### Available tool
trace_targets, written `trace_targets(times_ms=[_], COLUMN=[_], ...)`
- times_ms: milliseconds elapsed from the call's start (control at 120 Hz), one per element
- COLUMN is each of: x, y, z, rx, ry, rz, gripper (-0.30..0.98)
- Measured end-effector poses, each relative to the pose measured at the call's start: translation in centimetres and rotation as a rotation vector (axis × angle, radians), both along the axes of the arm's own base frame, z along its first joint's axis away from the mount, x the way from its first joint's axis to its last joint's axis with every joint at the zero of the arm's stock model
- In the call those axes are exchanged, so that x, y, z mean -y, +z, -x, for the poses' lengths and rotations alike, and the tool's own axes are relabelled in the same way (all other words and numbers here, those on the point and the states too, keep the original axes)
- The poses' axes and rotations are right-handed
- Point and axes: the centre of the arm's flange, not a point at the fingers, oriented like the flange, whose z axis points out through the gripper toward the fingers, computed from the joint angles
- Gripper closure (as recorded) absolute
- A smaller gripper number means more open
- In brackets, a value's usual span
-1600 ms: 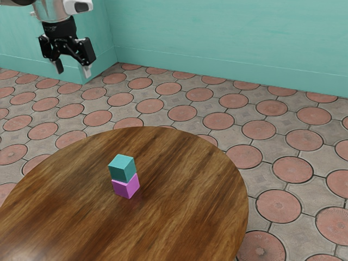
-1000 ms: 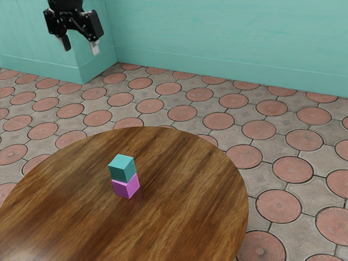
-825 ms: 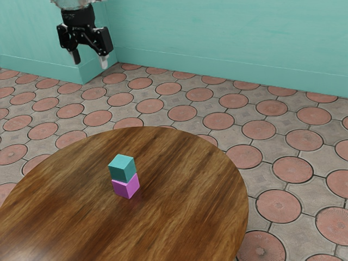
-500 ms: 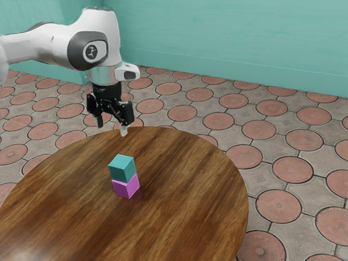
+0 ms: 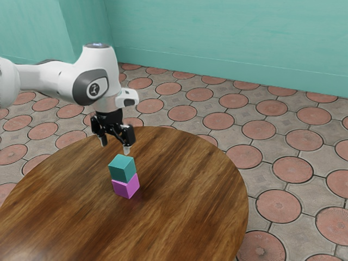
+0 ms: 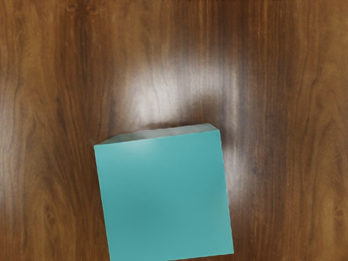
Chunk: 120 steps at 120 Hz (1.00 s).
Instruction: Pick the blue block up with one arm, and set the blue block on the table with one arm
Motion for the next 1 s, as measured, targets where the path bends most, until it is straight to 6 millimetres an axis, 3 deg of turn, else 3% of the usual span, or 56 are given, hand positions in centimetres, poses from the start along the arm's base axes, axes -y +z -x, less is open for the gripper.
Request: trace_targets(times_ms=[417,800,1000], x=[-0.6,-0.3,-0.4], y=[-4.2,-5.4,-8.0], z=[-0.6,-0.6,-0.7], rx=[0.019,0.029,-0.006], ry=[-0.08,-0.087,-0.089], rz=[-0.004,0.017,0.023], gripper=[0.0,0.0,0.0])
